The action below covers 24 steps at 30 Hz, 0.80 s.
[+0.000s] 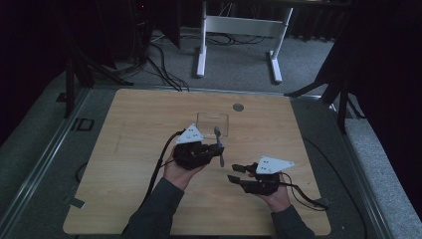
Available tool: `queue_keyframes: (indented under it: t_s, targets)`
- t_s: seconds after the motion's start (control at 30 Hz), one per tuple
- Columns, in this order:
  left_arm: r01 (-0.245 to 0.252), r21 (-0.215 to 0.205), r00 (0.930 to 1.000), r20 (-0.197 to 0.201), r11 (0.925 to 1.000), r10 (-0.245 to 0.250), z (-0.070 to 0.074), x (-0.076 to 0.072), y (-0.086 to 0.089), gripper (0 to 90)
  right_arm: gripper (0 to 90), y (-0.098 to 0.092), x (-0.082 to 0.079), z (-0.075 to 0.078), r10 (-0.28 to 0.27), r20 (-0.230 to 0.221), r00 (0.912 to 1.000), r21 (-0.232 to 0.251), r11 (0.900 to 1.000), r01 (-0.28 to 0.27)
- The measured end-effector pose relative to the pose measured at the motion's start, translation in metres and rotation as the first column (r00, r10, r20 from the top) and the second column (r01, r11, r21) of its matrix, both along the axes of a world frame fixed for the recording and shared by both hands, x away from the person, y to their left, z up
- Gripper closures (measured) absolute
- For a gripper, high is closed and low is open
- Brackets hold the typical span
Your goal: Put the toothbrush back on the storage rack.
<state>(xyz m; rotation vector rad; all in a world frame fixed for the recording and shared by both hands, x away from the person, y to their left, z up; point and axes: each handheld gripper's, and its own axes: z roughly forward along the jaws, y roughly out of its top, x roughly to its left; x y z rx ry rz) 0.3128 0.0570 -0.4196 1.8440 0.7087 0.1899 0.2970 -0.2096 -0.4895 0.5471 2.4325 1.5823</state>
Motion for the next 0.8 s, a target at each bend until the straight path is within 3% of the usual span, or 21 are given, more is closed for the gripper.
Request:
queue_keyframes:
  t_s: [0.8]
  targets:
    - [-0.054, 0.017, 0.9974, 0.049, 0.9984, 0.053, 0.008, 0.004, 0.011, 81.4, 54.5, 0.0, 0.003, -0.004, -0.014, -0.012, 0.9998, -0.017, 1.0, 0.014]
